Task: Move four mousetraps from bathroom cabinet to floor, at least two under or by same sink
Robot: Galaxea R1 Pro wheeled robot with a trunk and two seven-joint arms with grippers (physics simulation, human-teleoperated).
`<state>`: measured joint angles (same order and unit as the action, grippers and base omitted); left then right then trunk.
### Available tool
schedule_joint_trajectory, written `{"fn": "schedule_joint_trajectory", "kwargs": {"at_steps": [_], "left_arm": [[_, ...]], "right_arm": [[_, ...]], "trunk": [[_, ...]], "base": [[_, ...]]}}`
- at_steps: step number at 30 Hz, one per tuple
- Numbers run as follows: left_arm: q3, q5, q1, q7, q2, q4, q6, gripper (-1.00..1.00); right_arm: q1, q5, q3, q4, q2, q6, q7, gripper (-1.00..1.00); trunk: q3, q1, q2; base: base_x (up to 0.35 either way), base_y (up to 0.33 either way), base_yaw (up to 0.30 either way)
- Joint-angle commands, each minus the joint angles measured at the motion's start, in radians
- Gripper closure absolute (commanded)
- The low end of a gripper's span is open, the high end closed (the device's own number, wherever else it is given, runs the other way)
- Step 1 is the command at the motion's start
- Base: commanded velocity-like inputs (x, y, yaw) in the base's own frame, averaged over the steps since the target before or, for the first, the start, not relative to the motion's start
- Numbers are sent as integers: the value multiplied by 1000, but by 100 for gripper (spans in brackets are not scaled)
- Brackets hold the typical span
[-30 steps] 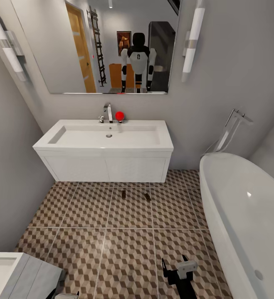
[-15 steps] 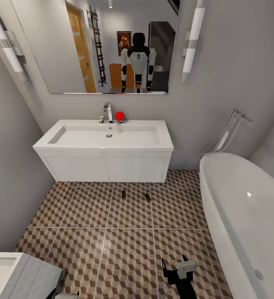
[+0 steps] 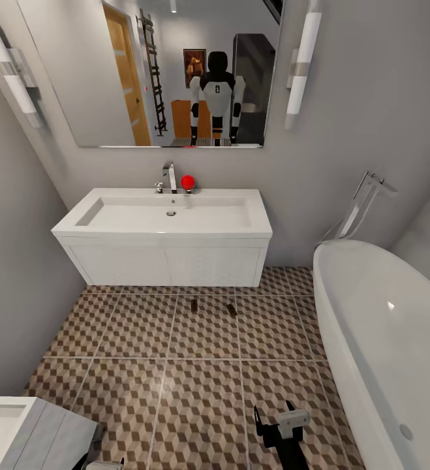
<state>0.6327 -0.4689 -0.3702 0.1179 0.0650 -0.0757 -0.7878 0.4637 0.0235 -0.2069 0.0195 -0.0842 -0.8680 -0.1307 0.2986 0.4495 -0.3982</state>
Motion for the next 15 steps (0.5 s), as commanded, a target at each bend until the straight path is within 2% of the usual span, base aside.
{"fn": "schedule_joint_trajectory", "kwargs": {"at_steps": [1, 15], "left_arm": [[9, 0, -1, 6, -1, -3, -4, -100], [9, 0, -1, 6, -1, -3, -4, -100]], "right_arm": [[1, 3, -8, -1, 0, -2, -10, -100], [1, 3, -8, -1, 0, -2, -10, -100]], "trunk": [[2, 1, -2], [2, 1, -2]], "base": [[0, 0, 0], [0, 0, 0]]}}
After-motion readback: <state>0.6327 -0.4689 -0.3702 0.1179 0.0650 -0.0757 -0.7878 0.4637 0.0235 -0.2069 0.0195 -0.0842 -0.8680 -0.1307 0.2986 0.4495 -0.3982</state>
